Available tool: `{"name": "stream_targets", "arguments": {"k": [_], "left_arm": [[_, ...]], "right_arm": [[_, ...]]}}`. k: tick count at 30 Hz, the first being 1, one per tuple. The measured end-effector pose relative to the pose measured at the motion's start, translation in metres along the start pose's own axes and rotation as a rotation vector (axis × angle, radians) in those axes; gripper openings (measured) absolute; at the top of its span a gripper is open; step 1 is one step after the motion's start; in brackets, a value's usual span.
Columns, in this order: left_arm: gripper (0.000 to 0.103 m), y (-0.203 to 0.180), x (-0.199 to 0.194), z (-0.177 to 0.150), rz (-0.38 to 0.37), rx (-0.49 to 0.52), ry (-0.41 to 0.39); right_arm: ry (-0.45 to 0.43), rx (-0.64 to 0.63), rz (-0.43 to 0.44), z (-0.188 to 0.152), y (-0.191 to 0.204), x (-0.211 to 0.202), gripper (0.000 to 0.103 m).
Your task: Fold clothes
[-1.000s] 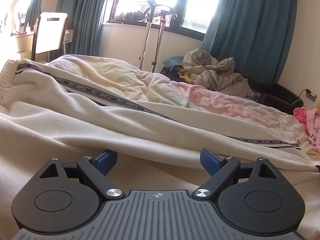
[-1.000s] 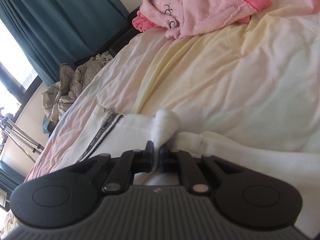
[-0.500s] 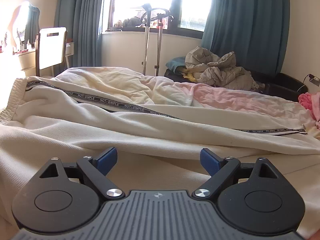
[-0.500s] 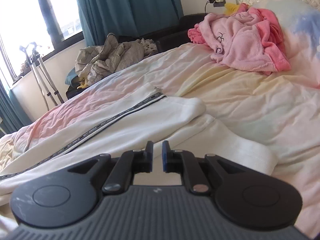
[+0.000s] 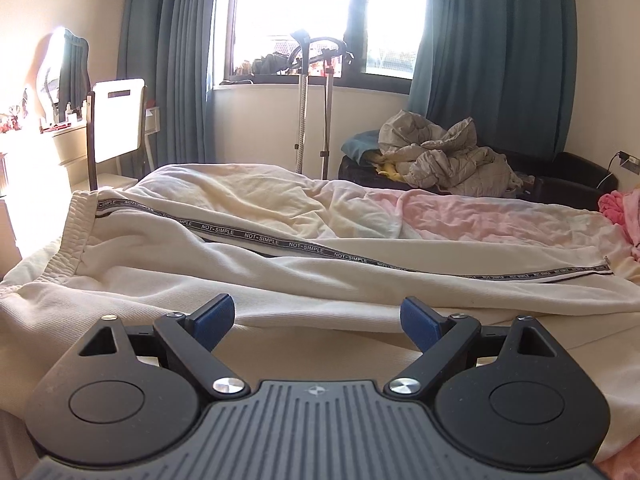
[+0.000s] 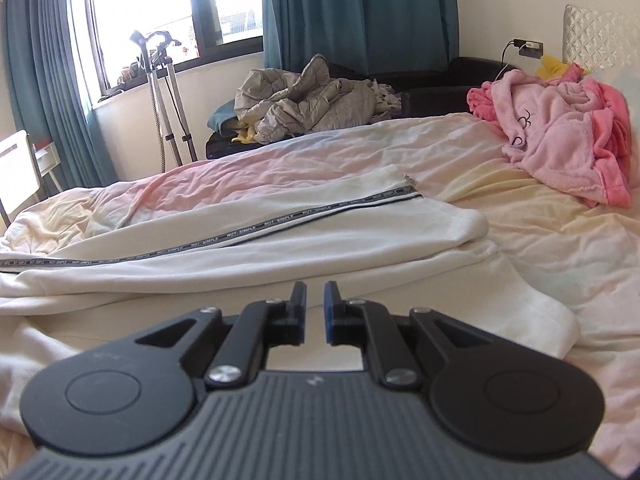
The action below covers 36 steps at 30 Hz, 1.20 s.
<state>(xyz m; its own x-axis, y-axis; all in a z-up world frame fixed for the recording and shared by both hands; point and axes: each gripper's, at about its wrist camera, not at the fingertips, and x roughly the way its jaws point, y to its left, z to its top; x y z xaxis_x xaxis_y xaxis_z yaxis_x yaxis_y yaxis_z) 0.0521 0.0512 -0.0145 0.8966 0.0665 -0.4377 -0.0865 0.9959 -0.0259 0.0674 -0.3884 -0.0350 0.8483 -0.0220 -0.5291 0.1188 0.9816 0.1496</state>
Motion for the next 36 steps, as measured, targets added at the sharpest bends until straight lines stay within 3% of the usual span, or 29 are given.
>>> {"name": "stream_targets", "arguments": {"k": [7, 13, 19, 26, 31, 36], "left_arm": [[0.092, 0.010, -0.011, 0.003, -0.011, 0.013, 0.006], [0.092, 0.047, -0.026, 0.021, 0.009, -0.087, -0.010], [0.092, 0.084, -0.033, 0.023, 0.091, -0.187, -0.003], [0.092, 0.093, -0.035, 0.023, 0.105, -0.225, -0.002], [0.092, 0.111, -0.034, 0.016, 0.111, -0.345, 0.043], [0.092, 0.155, -0.044, 0.004, 0.105, -0.635, 0.036]], "right_arm": [[0.007, 0.023, 0.008, -0.003, -0.009, 0.007, 0.011], [0.027, 0.060, 0.010, -0.006, -0.015, 0.013, 0.011], [0.043, 0.181, -0.010, -0.006, -0.037, 0.017, 0.011], [0.053, 0.322, -0.073, -0.010, -0.068, 0.016, 0.011], [0.055, 0.414, -0.120, -0.015, -0.087, 0.014, 0.011], [0.036, 0.515, -0.175, -0.018, -0.102, 0.007, 0.012]]}}
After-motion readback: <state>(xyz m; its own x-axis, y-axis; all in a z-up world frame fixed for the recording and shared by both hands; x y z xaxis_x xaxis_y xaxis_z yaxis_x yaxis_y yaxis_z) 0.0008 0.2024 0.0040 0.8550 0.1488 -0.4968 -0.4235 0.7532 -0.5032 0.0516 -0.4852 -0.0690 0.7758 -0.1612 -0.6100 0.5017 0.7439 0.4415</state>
